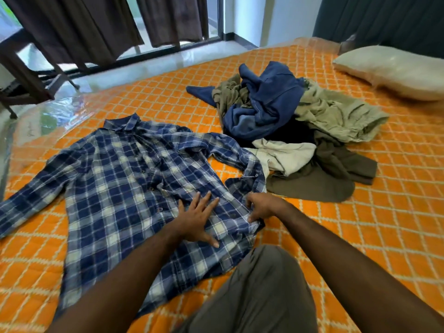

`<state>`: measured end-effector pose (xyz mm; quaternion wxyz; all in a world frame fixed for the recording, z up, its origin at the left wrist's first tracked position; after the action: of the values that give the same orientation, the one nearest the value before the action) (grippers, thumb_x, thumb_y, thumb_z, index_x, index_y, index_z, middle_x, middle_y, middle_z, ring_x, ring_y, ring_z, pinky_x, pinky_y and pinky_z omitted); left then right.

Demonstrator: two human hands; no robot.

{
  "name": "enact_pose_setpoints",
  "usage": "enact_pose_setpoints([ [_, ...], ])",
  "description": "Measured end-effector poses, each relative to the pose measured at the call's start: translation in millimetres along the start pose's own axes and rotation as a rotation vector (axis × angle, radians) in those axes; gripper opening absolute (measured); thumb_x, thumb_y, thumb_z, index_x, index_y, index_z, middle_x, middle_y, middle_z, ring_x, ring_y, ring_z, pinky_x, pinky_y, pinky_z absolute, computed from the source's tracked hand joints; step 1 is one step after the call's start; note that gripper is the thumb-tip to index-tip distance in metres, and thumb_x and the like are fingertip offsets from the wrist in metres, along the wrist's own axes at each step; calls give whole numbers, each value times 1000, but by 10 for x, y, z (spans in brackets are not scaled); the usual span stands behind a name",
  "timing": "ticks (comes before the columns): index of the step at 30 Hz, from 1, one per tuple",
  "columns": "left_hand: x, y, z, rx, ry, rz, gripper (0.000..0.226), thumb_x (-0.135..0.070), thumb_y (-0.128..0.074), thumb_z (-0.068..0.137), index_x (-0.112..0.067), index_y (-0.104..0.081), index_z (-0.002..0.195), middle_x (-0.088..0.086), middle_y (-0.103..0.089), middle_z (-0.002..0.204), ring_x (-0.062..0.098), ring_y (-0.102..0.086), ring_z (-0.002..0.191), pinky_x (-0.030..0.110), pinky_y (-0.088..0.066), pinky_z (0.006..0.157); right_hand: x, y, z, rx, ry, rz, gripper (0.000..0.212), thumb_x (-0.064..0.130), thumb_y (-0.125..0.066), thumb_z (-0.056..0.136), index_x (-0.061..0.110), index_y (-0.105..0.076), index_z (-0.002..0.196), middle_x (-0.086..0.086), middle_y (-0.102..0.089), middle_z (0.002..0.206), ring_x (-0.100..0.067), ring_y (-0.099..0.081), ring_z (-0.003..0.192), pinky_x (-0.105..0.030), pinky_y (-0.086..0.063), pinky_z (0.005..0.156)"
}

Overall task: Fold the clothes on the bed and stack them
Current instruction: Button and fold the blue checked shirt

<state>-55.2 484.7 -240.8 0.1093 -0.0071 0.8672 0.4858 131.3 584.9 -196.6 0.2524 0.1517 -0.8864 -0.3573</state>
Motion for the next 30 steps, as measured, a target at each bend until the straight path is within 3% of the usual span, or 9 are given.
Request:
enact_pose_setpoints([
  [3,-86,-82,-168,-74,-34,22,133,-96,-50,62,-35,25,153,-6,34,160,26,33,146,71,15,109,-11,-130,11,57,11,193,41,44,-77,86,12,-52,81,-5,-50,77,-17,-44,66,-33,-35,61],
  [5,-153,-102,-340,-194,-66,47,117,-92,-43,73,-30,10,158,-4,16,166,25,17,153,70,6,116,-4,-182,-42,52,6,250,45,49,-79,82,19,-47,75,3,-45,74,-13,-42,65,-30,-34,58],
  [8,-370,-124,-617,-474,-177,148,87,-84,-36,86,-24,-34,149,1,-36,152,24,-36,134,54,-36,108,-37,-207,-130,-44,-7,438,40,32,-82,83,24,-44,76,6,-44,79,-9,-45,65,-22,-38,52],
  [13,-649,-238,-733,-434,-246,201,65,-77,-36,87,-22,-45,119,-2,-48,111,17,-46,92,33,-43,81,-147,-295,-245,-239,-147,820,32,8,-75,90,4,-49,109,-10,-55,78,-12,-54,41,-24,-44,38],
  [15,-647,-183,-752,-443,-238,127,38,-56,-41,91,-23,-44,109,-3,-49,101,17,-48,83,34,-45,72,-177,-322,-251,-287,-165,785,30,13,-75,91,7,-49,103,-10,-56,71,-12,-53,43,-25,-42,39],
  [18,-547,-148,-746,-392,-189,-36,19,-34,-47,97,-20,-53,109,-3,-52,101,16,-52,81,32,-46,65,-177,-291,-243,-345,-116,567,30,24,-77,89,14,-49,91,-1,-50,73,-19,-54,66,-33,-44,64],
  [24,-253,-134,-738,-203,-91,-619,22,-29,-55,102,-20,-65,85,-2,-62,80,11,-57,72,30,-47,72,-86,-285,-286,-457,-63,230,41,30,-79,85,15,-51,112,-7,-55,113,-26,-54,98,-40,-47,79],
  [28,-201,-200,-743,-206,-13,-831,3,-24,-62,98,-23,-60,97,-3,-69,95,10,-66,87,32,-53,81,179,-233,-353,-599,164,-35,30,27,-75,84,31,-55,107,5,-48,109,-22,-45,108,-41,-41,92],
  [30,-228,-236,-746,-185,-37,-886,16,-30,-70,92,-23,-59,102,2,-71,91,17,-69,83,34,-55,74,327,-263,-359,-504,316,-13,23,34,-76,85,33,-59,100,8,-51,102,-18,-47,102,-41,-42,90],
])
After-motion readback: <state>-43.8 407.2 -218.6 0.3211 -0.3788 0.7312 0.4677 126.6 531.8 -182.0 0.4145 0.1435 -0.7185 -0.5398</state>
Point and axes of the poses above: each hand's wrist, its own z-axis towards the middle knuckle, its own y-axis out of the back of the hand, x = y × z, the point moved 6 cm from there along z, towards the middle knuckle
